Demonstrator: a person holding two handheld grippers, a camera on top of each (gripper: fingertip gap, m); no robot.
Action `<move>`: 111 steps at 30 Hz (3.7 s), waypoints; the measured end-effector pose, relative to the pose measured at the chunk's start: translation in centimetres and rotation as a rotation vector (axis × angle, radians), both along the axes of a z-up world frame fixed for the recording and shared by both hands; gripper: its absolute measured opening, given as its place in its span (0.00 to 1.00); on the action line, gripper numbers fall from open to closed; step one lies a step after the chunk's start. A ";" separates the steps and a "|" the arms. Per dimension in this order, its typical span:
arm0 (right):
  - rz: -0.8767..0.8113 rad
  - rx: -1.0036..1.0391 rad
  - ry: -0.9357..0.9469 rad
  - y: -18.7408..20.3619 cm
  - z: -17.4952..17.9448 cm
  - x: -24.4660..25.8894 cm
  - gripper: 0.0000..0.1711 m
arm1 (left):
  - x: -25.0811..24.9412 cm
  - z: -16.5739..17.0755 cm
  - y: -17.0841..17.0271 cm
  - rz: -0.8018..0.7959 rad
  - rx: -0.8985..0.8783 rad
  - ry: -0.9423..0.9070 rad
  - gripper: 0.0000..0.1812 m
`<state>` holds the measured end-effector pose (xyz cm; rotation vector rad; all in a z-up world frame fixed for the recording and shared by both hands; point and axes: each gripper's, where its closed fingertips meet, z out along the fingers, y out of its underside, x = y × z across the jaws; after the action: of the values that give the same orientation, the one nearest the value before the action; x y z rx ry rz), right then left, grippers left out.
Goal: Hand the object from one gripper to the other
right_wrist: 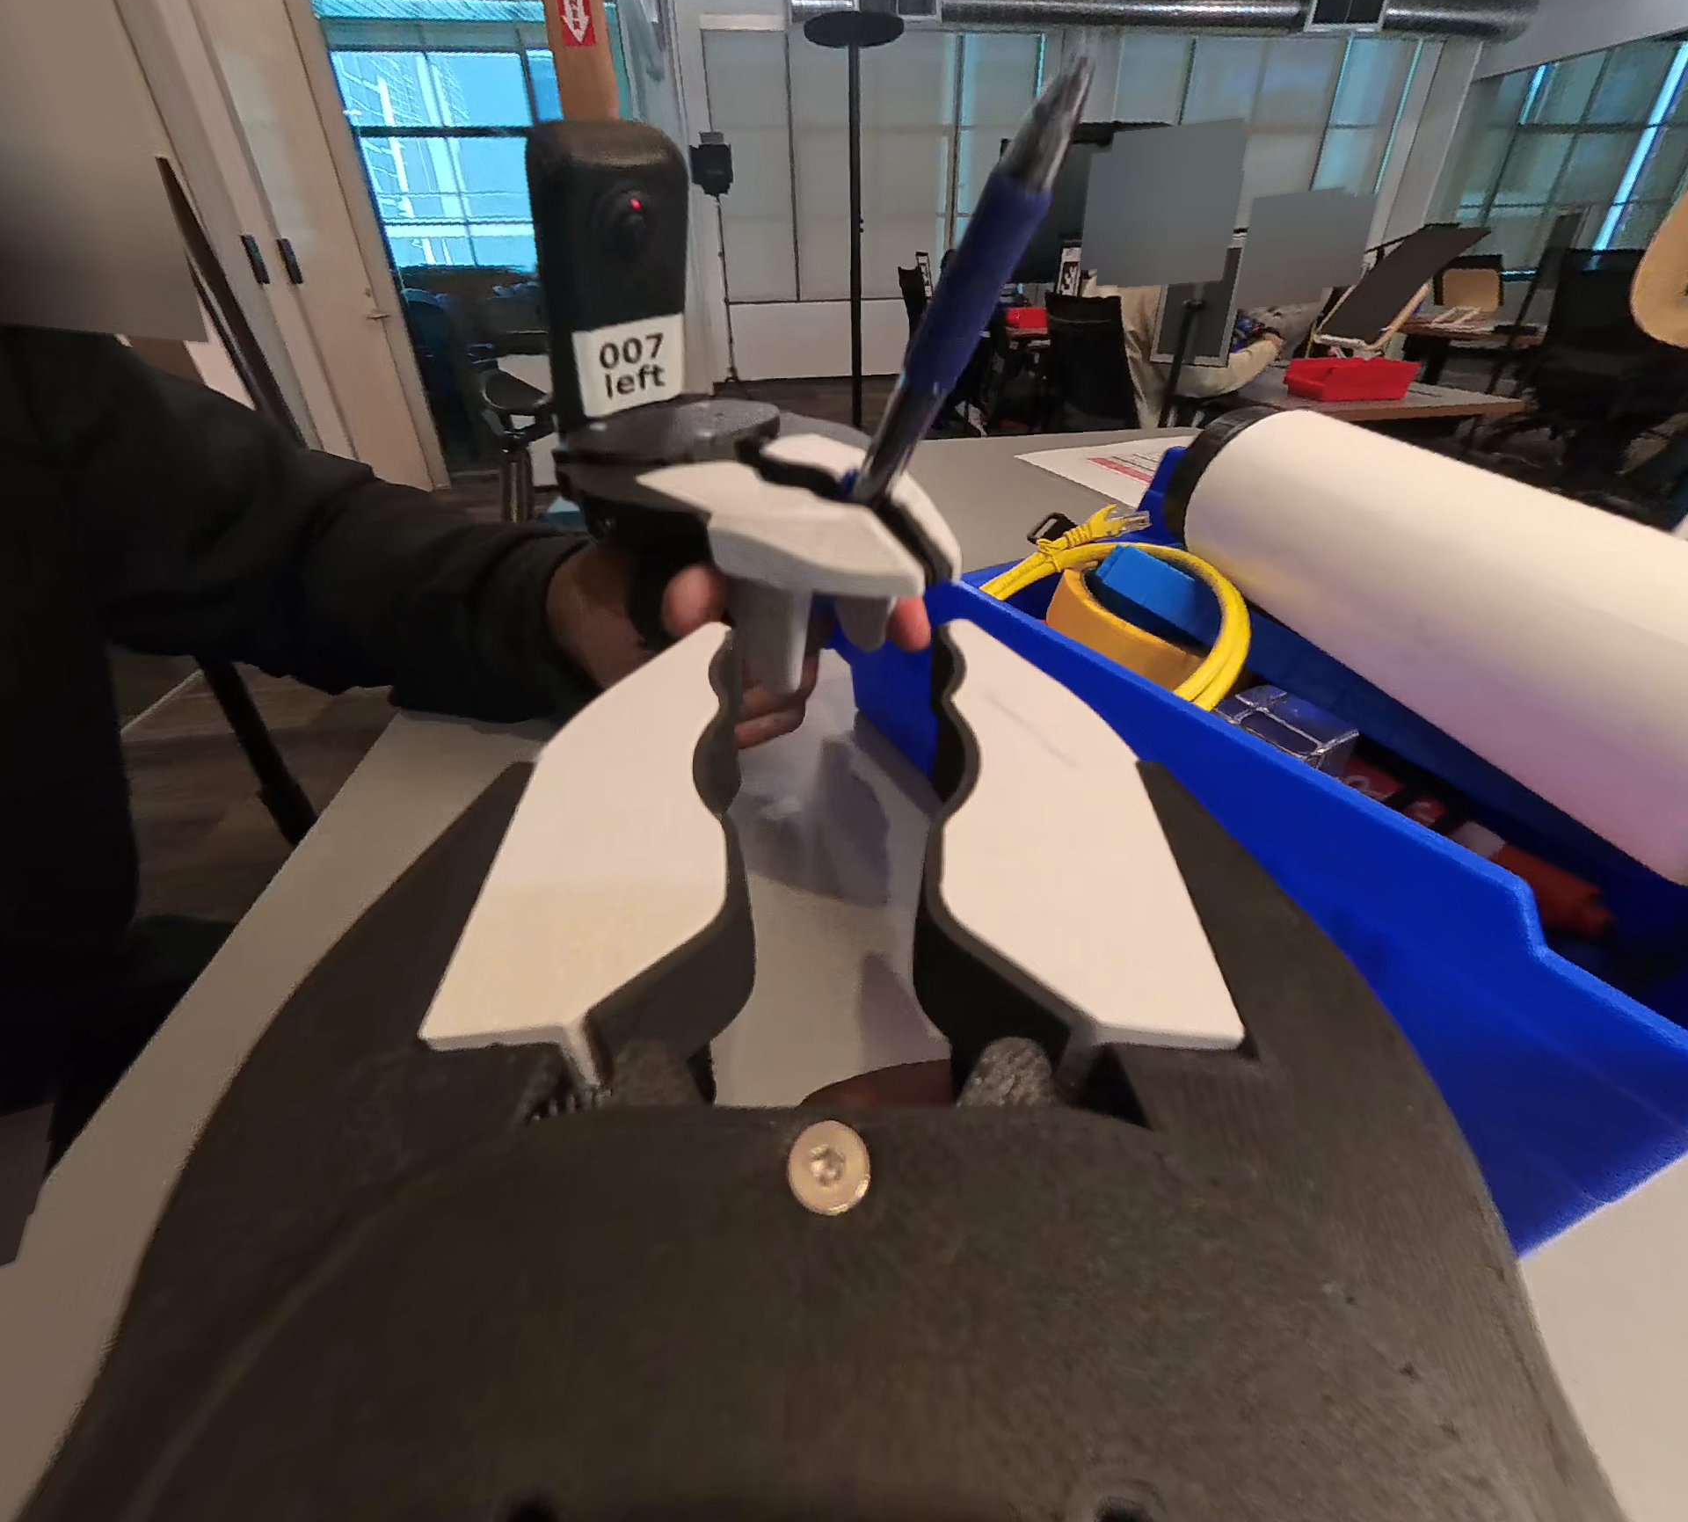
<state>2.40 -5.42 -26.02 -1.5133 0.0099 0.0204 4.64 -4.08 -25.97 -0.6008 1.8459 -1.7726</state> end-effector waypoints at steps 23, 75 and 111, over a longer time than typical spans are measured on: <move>0.536 -0.088 0.600 0.1 -0.3 -5.8 0.18 | -5.9 -0.1 0.1 0.061 1.039 -1.333 0.04; -0.409 -0.296 -0.975 1.1 -2.3 -0.1 0.29 | -5.3 1.2 -0.8 0.004 0.423 -0.684 0.07; 0.395 0.111 0.726 1.3 0.8 -3.2 0.24 | -7.7 1.0 -2.0 0.158 0.690 -1.238 0.06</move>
<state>-0.77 -4.07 -25.24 -1.3064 0.2861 0.8701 -3.08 -6.06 -24.95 0.5232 1.2504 -0.8607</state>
